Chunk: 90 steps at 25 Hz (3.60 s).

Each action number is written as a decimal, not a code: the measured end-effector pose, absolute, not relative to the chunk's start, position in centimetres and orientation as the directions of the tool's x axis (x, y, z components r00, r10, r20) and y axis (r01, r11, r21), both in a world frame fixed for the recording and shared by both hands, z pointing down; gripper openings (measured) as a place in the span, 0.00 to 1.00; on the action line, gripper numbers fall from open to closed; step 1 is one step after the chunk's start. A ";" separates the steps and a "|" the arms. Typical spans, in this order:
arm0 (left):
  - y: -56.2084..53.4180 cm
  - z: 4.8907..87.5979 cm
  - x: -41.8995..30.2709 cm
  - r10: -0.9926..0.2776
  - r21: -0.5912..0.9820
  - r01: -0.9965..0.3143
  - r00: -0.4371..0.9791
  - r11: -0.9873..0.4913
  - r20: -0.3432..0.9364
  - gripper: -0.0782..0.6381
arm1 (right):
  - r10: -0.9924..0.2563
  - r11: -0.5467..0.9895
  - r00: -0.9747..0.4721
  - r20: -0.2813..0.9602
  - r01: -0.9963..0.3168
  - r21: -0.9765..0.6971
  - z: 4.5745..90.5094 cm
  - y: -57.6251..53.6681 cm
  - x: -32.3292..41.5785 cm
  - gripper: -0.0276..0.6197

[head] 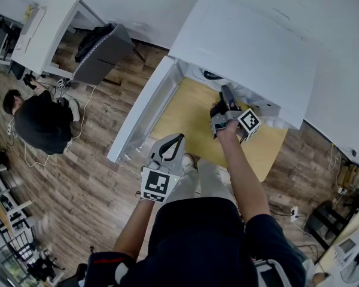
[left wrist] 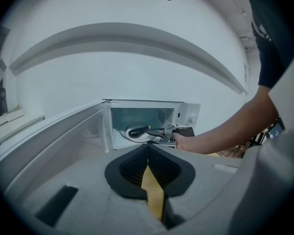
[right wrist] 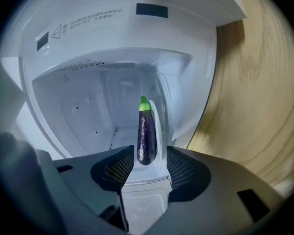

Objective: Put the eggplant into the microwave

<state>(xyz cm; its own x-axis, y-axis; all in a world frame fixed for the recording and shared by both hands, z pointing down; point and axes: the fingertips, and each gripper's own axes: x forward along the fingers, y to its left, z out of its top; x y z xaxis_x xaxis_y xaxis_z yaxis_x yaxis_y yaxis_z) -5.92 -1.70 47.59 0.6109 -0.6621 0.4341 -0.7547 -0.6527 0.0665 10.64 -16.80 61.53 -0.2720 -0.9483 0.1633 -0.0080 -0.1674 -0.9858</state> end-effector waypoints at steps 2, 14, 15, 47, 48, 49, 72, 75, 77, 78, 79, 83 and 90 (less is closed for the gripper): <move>-1.8 47.5 -5.9 -0.663 0.065 -0.755 0.611 -0.653 0.432 0.13 | -0.948 -0.167 -0.273 0.161 -0.001 -0.986 61.5 -16.8 10.6 0.32; -1.9 45.3 -5.7 -0.685 0.044 -0.753 0.619 -0.656 0.384 0.13 | -0.903 -0.194 -0.356 0.240 -0.160 -0.968 59.8 -13.7 9.7 0.18; -1.9 45.0 -5.8 -0.689 0.039 -0.755 0.618 -0.655 0.378 0.13 | -0.896 -0.194 -0.366 0.251 -0.185 -0.963 59.5 -13.3 9.5 0.15; -2.4 33.3 -6.8 -0.798 -0.088 -0.798 0.578 -0.596 0.171 0.13 | -0.792 0.536 -0.582 0.183 -0.807 -0.250 31.6 -2.2 5.1 0.06; -2.4 32.8 -6.6 -0.798 -0.090 -0.797 0.580 -0.597 0.162 0.13 | -0.799 0.536 -0.576 0.174 -0.812 -0.231 31.0 -2.0 5.2 0.06; -2.4 32.4 -6.4 -0.799 -0.094 -0.796 0.581 -0.597 0.154 0.13 | -0.806 0.534 -0.570 0.163 -0.817 -0.216 30.4 -1.8 5.4 0.06; -1.4 28.2 -6.2 -0.820 -0.101 -0.814 0.564 -0.572 0.100 0.13 | -0.865 0.495 -0.501 0.039 -0.862 -0.107 26.4 -1.4 7.8 0.06; -1.4 28.2 -6.0 -0.818 -0.103 -0.812 0.566 -0.575 0.099 0.13 | -0.865 0.494 -0.500 0.036 -0.862 -0.111 26.5 -1.5 7.8 0.06; -1.5 28.1 -6.0 -0.818 -0.105 -0.811 0.567 -0.575 0.099 0.13 | -0.865 0.493 -0.500 0.034 -0.862 -0.115 26.5 -1.7 7.8 0.06; -1.6 28.1 -5.9 -0.818 -0.106 -0.811 0.567 -0.575 0.099 0.13 | -0.865 0.493 -0.500 0.033 -0.862 -0.116 26.5 -1.8 7.8 0.06; -1.6 28.1 -5.9 -0.818 -0.107 -0.811 0.567 -0.576 0.099 0.13 | -0.866 0.493 -0.500 0.032 -0.862 -0.115 26.5 -1.9 7.8 0.06; -1.6 28.2 -5.9 -0.818 -0.107 -0.811 0.566 -0.575 0.099 0.13 | -0.866 0.492 -0.498 0.035 -0.864 -0.108 26.7 -2.0 7.7 0.06; -1.5 28.0 -6.1 -0.818 -0.108 -0.811 0.567 -0.574 0.094 0.13 | -0.870 0.487 -0.492 0.039 -0.868 -0.102 26.9 -1.9 7.5 0.06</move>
